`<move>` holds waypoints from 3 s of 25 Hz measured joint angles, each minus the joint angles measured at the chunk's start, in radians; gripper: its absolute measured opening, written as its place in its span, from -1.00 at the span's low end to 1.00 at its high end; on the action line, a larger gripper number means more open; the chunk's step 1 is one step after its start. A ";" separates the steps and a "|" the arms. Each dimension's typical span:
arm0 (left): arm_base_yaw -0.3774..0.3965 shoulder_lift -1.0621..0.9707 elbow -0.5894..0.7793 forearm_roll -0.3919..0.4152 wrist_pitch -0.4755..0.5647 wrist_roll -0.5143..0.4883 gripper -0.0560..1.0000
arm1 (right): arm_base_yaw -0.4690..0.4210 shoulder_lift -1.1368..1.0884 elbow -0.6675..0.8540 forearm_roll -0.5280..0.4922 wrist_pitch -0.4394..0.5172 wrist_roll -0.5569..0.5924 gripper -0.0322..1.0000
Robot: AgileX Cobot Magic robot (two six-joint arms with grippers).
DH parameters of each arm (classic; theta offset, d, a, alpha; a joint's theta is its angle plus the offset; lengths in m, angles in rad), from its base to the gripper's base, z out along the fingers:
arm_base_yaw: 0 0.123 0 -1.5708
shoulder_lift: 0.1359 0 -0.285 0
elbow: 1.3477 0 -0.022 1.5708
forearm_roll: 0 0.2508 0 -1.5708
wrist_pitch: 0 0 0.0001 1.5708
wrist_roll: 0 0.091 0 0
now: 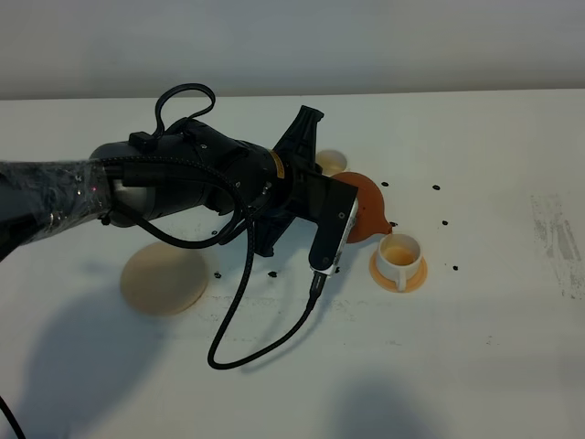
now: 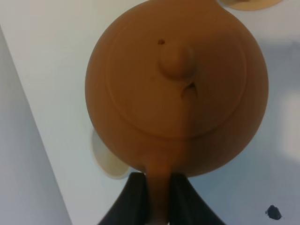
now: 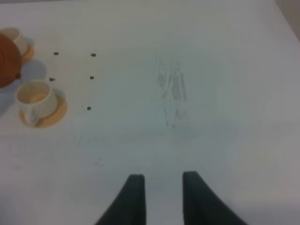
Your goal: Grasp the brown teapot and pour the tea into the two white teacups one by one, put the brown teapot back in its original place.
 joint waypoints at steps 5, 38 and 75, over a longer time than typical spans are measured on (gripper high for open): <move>-0.008 0.000 0.000 0.001 -0.014 0.000 -0.72 | 0.000 0.000 0.000 0.000 0.000 0.000 -0.51; -0.019 0.000 0.000 0.054 -0.022 0.117 -0.72 | 0.000 0.000 0.000 0.000 0.000 0.000 -0.51; -0.020 0.000 0.000 0.049 -0.042 0.232 -0.72 | 0.000 0.000 0.000 0.000 0.000 0.000 -0.51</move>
